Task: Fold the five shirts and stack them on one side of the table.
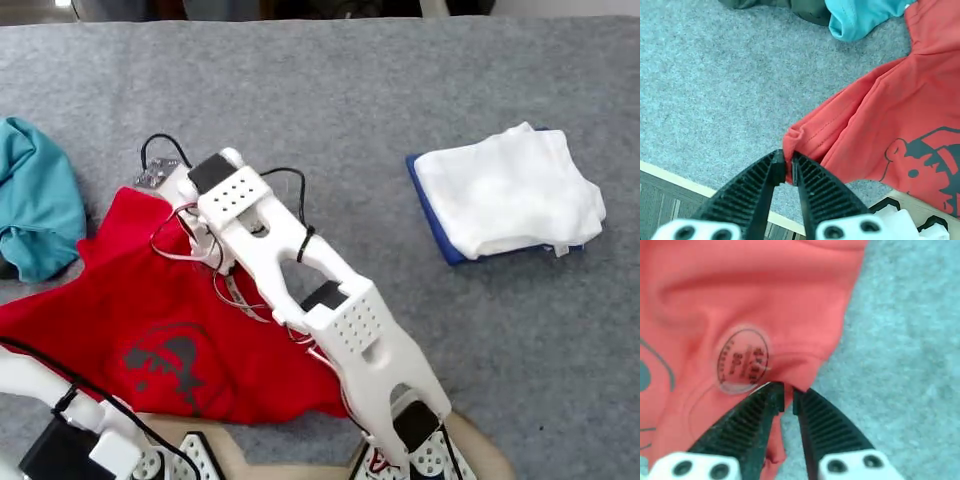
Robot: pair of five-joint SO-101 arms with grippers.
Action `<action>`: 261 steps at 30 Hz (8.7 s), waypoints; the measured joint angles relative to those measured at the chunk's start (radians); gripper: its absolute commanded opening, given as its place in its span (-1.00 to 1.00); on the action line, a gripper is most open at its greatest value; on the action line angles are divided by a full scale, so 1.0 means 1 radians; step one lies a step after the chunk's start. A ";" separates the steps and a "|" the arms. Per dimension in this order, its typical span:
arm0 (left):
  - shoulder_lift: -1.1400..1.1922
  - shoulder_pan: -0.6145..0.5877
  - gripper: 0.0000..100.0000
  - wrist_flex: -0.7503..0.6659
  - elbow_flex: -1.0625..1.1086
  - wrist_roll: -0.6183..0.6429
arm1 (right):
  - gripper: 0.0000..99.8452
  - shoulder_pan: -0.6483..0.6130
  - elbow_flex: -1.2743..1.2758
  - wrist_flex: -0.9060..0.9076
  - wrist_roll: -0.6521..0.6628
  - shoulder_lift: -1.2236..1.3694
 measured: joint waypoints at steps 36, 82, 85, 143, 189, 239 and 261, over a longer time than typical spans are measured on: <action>-0.005 0.218 -0.94 0.000 0.035 0.204 | -0.94 -0.046 0.021 -0.121 0.000 0.075; 0.216 0.692 -0.94 -0.018 0.035 0.448 | -0.46 0.603 1.293 -0.040 0.299 -1.197; 0.216 0.692 -0.94 -0.023 0.031 0.448 | -0.19 0.609 1.293 -0.046 0.253 -1.231; 0.232 0.692 -0.94 -0.074 0.034 0.512 | -0.65 0.436 -0.038 0.028 -0.186 0.015; 0.232 0.692 -0.94 -0.068 0.038 0.520 | -0.94 0.443 -0.307 0.058 -0.170 0.293; 1.105 0.792 -0.63 -0.528 -0.628 0.577 | -0.97 0.796 -0.324 -0.133 -0.078 0.284; 1.413 0.829 -0.63 -0.183 -1.152 0.235 | -0.97 0.790 -0.430 -0.094 -0.104 0.334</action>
